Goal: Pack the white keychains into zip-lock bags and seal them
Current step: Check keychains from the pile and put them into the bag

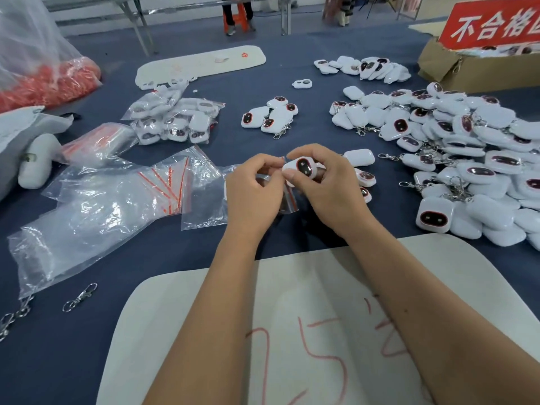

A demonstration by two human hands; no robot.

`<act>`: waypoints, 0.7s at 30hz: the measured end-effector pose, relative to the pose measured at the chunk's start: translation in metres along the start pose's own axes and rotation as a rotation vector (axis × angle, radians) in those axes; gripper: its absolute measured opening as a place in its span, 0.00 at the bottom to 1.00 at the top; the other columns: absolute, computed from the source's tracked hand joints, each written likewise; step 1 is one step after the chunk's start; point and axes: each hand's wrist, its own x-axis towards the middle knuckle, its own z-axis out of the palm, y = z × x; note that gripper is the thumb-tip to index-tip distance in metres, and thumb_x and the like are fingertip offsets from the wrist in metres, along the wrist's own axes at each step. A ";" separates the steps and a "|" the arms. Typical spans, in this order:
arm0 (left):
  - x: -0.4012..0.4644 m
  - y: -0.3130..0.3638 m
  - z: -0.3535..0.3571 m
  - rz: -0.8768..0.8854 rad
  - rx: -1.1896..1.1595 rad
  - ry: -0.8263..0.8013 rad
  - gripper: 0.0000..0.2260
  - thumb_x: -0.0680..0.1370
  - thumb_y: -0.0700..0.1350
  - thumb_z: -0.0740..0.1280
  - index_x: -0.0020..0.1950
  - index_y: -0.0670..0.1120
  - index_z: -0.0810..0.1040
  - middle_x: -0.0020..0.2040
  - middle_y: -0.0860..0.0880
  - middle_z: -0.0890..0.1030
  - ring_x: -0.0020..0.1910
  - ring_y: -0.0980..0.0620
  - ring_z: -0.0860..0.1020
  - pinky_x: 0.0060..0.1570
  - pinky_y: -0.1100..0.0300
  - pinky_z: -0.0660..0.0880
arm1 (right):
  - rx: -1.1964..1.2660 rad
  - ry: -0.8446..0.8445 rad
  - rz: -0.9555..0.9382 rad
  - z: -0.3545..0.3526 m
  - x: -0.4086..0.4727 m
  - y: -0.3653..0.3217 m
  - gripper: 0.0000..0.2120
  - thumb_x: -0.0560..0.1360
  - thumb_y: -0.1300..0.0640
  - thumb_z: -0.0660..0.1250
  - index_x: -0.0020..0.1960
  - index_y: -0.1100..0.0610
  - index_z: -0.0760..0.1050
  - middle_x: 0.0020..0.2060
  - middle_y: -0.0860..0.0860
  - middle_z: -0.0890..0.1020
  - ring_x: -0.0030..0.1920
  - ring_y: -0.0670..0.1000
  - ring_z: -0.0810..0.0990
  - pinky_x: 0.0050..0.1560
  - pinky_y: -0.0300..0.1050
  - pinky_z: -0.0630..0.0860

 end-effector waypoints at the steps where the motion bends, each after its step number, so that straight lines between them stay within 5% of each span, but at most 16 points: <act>1: 0.000 0.000 0.000 -0.009 -0.005 -0.009 0.06 0.76 0.42 0.69 0.48 0.51 0.85 0.43 0.55 0.85 0.42 0.48 0.84 0.48 0.42 0.83 | 0.061 -0.035 0.019 -0.002 0.001 0.001 0.13 0.79 0.62 0.73 0.62 0.51 0.82 0.48 0.45 0.85 0.44 0.46 0.82 0.51 0.43 0.80; 3: 0.000 0.000 0.001 -0.024 -0.011 -0.013 0.04 0.76 0.44 0.70 0.45 0.51 0.84 0.41 0.54 0.85 0.41 0.46 0.84 0.47 0.40 0.82 | 0.123 -0.079 0.067 -0.003 0.002 0.002 0.20 0.79 0.65 0.70 0.68 0.50 0.79 0.46 0.53 0.85 0.42 0.51 0.80 0.53 0.47 0.80; 5: 0.001 0.000 0.001 -0.044 -0.024 -0.020 0.05 0.77 0.47 0.69 0.42 0.50 0.83 0.38 0.52 0.84 0.40 0.43 0.83 0.47 0.38 0.82 | 0.180 -0.061 0.118 -0.004 0.002 0.004 0.17 0.79 0.66 0.71 0.64 0.53 0.77 0.42 0.53 0.86 0.41 0.50 0.81 0.51 0.47 0.80; 8: 0.002 -0.001 0.000 -0.067 -0.053 -0.034 0.06 0.78 0.49 0.69 0.43 0.50 0.83 0.38 0.51 0.84 0.40 0.43 0.83 0.47 0.39 0.82 | 0.283 -0.044 0.127 -0.006 0.004 0.006 0.10 0.79 0.67 0.71 0.60 0.60 0.81 0.50 0.54 0.88 0.50 0.54 0.87 0.55 0.44 0.81; 12: 0.003 -0.001 -0.002 -0.082 -0.164 -0.043 0.04 0.79 0.48 0.71 0.46 0.51 0.84 0.40 0.49 0.84 0.37 0.48 0.83 0.34 0.54 0.80 | 0.331 -0.124 0.130 -0.005 0.007 0.006 0.15 0.83 0.69 0.64 0.66 0.60 0.81 0.44 0.41 0.86 0.46 0.40 0.83 0.49 0.33 0.76; 15: 0.004 -0.001 -0.005 -0.107 -0.206 -0.061 0.05 0.79 0.47 0.72 0.46 0.47 0.84 0.37 0.47 0.84 0.34 0.50 0.82 0.32 0.53 0.81 | 0.303 -0.156 0.129 -0.004 0.007 0.008 0.17 0.84 0.70 0.62 0.69 0.61 0.79 0.34 0.37 0.82 0.37 0.37 0.79 0.41 0.29 0.73; 18: 0.005 -0.001 -0.004 -0.157 -0.206 -0.068 0.07 0.80 0.46 0.71 0.46 0.44 0.84 0.38 0.43 0.84 0.32 0.48 0.82 0.33 0.49 0.82 | 0.327 -0.198 0.147 -0.004 0.006 0.004 0.16 0.84 0.70 0.60 0.67 0.62 0.80 0.34 0.46 0.79 0.32 0.42 0.72 0.35 0.34 0.70; 21: 0.006 -0.002 -0.004 -0.219 -0.235 -0.098 0.08 0.81 0.46 0.70 0.47 0.42 0.84 0.35 0.44 0.84 0.30 0.52 0.80 0.32 0.57 0.81 | 0.357 -0.206 0.160 -0.005 0.005 0.000 0.16 0.84 0.68 0.59 0.62 0.60 0.83 0.37 0.53 0.81 0.32 0.48 0.73 0.32 0.40 0.71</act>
